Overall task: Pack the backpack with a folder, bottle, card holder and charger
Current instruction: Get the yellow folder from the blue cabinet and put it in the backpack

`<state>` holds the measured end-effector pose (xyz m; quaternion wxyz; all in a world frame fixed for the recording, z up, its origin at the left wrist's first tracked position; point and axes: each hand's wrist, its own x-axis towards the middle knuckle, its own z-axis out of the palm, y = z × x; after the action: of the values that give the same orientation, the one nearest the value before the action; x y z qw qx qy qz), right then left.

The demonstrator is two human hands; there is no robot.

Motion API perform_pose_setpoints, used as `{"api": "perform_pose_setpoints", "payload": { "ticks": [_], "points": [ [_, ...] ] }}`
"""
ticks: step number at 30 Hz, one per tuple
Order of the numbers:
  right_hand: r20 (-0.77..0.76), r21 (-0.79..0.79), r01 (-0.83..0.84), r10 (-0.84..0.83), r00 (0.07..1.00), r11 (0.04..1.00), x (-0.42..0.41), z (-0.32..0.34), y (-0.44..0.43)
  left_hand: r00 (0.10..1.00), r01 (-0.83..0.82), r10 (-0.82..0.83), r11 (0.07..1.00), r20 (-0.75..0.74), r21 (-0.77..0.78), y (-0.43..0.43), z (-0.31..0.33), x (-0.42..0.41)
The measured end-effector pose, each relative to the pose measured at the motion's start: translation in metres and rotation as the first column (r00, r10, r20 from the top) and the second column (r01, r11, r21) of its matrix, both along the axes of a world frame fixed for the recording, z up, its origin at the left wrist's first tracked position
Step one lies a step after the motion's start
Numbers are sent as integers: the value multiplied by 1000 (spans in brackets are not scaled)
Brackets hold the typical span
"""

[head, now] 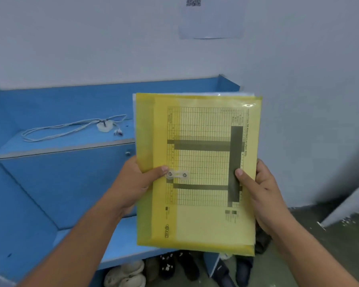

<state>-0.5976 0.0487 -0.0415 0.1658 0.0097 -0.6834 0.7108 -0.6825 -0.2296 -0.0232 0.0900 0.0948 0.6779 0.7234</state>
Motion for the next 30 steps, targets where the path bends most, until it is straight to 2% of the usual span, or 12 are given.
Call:
{"api": "perform_pose_setpoints", "payload": {
  "ticks": [4, 7, 10, 13, 18, 22, 24, 26, 30],
  "points": [
    [-11, 63, 250, -249, 968, 966, 23, 5, 44, 977, 212, -213, 977, 20, 23, 70, -7, -36],
    [-25, 80, 409, -409, 912, 909, 45, 10, 68, 926, 376, -377, 926, 18, 39, 120, -9, -53],
    [-27, 73, 564, -564, 826, 822, 76, 12, 82, 845, 534, -534, 845, 2, 26, 170, -8, -60],
    [-36, 50, 713, -712, 702, 700, 117, 13, 84, 736, 677, -677, 736, -15, 2, 218, -7, -51],
    [-41, 87, 907, -909, 416, 411, 207, 10, 59, 487, 873, -873, 487, -3, -15, 282, -8, 4],
    [-65, 94, 980, -981, 182, 176, 286, 12, 13, 262, 965, -965, 262, 22, -17, 314, -7, 79],
    [-51, 83, 997, -999, 10, 6, 338, 11, -22, 89, 995, -996, 89, 8, -35, 320, -5, 138],
    [-33, 74, 997, -999, -21, -24, 355, 11, -34, 47, 999, -999, 47, 15, -9, 323, -2, 159],
    [-34, 43, 974, -974, -222, -223, 423, 13, -94, -174, 984, -984, -175, 31, -35, 314, 3, 245]
  ]
}}
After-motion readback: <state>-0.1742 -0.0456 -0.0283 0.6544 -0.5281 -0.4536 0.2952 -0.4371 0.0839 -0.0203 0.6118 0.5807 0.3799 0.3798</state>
